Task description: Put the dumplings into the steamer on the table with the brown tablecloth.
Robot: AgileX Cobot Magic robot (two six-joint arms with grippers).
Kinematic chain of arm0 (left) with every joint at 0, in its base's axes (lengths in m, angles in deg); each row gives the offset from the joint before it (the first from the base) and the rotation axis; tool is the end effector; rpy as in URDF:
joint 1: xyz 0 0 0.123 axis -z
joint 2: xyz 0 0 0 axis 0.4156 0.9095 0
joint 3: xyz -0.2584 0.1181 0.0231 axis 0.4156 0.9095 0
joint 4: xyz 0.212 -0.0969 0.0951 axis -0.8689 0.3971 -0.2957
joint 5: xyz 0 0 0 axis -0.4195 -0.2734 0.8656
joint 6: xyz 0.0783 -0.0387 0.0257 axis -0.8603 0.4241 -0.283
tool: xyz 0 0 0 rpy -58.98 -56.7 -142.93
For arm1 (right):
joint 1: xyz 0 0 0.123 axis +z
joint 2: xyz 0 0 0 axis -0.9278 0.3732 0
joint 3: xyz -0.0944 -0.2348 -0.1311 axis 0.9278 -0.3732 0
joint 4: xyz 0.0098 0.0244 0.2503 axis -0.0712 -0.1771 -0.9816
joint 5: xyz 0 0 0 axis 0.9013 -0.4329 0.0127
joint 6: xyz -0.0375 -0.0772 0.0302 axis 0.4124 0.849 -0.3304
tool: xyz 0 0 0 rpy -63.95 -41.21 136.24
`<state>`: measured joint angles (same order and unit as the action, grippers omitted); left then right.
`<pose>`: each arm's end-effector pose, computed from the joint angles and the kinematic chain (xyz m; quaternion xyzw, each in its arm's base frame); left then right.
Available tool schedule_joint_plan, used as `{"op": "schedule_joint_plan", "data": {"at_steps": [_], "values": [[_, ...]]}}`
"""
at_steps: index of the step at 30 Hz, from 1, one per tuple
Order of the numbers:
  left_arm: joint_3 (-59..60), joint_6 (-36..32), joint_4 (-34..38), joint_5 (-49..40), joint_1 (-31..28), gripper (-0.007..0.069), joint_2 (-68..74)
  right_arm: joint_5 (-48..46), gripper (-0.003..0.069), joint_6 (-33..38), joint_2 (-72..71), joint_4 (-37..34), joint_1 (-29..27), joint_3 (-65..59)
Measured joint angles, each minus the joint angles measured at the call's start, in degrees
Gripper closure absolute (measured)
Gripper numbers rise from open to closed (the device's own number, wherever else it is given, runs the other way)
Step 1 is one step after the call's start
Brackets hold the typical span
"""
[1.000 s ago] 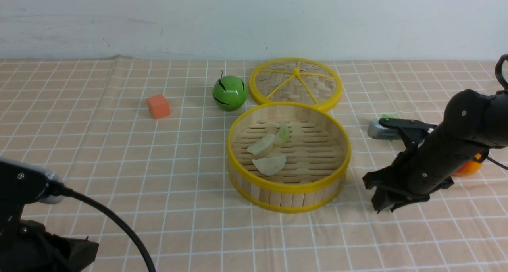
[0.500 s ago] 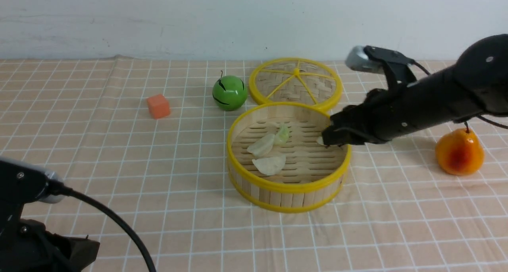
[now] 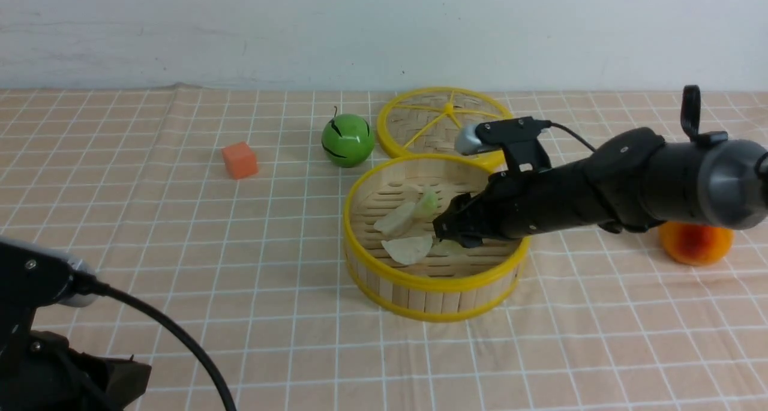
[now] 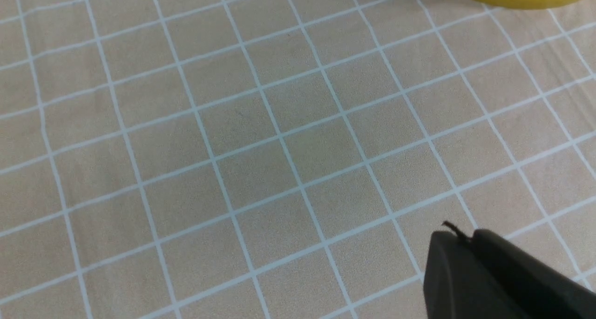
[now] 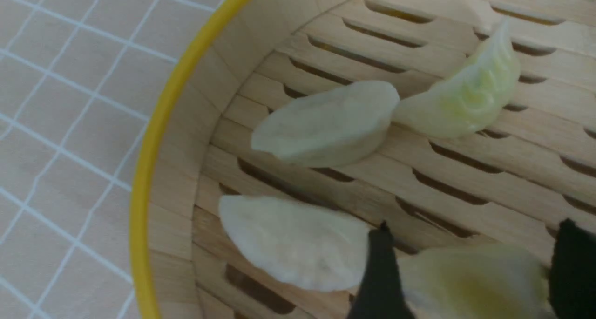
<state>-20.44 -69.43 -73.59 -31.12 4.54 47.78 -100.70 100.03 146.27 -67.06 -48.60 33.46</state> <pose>0.1290 -0.0633 0.2647 0.1401 0.9048 -0.0970 0.3903 0.3891 0.1659 0.1923 -0.1583 0.8938 0.2217 0.3561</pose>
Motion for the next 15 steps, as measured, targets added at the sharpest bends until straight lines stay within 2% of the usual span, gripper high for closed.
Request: {"op": "schedule_joint_plan", "data": {"at_steps": [1,4,8,12,15], "values": [[0.0,0.0,0.0,0.0,0.0,0.0585,0.0,-0.8,0.0144,0.0,-1.2,-0.1,0.0,0.0],[0.0,0.0,0.0,0.3,0.0,0.0582,0.0,-2.3,0.0112,0.0,-6.6,-0.1,-0.1,0.3],[0.0,0.0,0.0,0.6,0.0,0.0577,0.0,-6.7,0.0125,0.0,-16.4,0.9,-1.6,0.9],[0.0,0.0,0.0,0.6,0.0,0.0575,0.0,-17.7,0.0206,-0.2,-33.4,5.0,-6.8,1.2],[0.0,0.0,0.0,0.7,0.0,0.0572,0.0,-26.1,0.0310,-3.4,-43.2,11.0,-10.8,1.2]]}}
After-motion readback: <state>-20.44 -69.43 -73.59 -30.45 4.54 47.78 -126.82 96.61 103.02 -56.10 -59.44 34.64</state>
